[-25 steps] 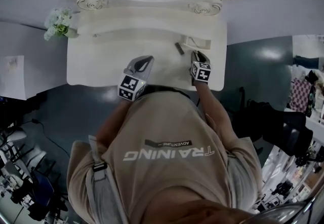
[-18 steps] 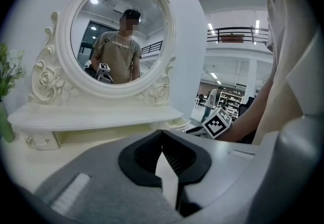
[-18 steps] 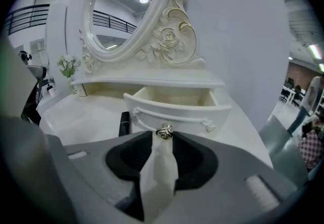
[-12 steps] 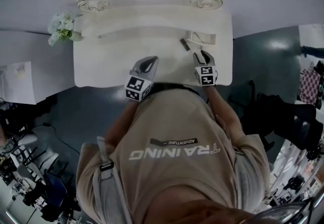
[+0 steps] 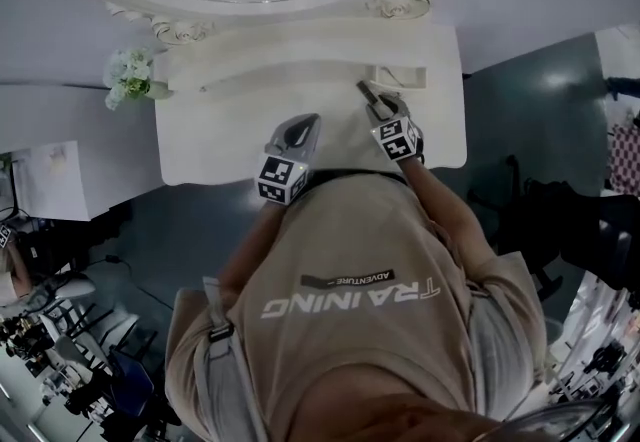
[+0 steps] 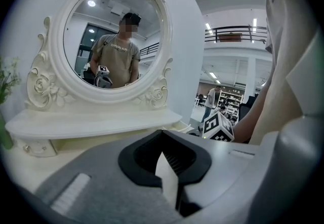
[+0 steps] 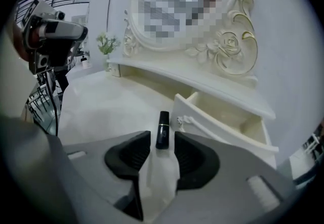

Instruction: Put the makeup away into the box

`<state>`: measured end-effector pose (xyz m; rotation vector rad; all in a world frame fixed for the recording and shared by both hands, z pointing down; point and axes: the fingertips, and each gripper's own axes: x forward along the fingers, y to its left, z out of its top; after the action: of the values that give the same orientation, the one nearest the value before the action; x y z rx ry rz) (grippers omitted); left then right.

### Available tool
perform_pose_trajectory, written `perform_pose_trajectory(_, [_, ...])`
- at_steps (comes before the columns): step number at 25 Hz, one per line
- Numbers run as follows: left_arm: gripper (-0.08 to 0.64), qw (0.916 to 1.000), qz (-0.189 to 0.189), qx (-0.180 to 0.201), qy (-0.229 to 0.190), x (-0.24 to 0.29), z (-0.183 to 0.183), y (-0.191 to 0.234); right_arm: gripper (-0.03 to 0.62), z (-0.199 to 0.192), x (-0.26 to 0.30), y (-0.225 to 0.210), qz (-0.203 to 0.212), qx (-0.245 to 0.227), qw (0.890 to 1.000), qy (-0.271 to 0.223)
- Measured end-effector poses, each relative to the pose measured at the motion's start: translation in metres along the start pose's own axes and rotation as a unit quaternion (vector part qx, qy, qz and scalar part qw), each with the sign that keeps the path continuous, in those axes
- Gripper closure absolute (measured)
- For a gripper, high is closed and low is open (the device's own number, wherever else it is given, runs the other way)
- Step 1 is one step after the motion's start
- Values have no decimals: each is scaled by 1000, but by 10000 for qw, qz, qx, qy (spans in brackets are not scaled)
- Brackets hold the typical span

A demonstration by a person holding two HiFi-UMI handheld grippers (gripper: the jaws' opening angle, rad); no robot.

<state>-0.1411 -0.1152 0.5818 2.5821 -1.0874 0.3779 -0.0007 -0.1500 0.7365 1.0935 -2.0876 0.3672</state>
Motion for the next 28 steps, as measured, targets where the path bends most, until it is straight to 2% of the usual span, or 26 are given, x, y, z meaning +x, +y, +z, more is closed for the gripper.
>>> perform_pose_trajectory(9, [554,9982,558,-209,69,-25,-6,18,443,5,19,3,226,20,9997,33])
perform_pose_trajectory(15, [554,9951,800,-539,198,-36,-15,21,463,-2,20,9,303,-45,9995,104])
perform_pose_trajectory(17, [554,9949,824,-546,204,-32,-11,25,483,0,23,4,286,-59,9995,83])
perform_pose_trajectory(22, [554,9948,854,-550,75,-32,-3,23,485,5,25,0,222,6,9997,-25])
perform_pose_trajectory(25, [554,9958,738,-545,52,-32,-7,14,485,1,19,4,317,-23,9995,14])
perform_pose_trajectory(28, [554,9966,581,-570,92,-33,-10,13,486,4,7,12,407,-244,9989,38])
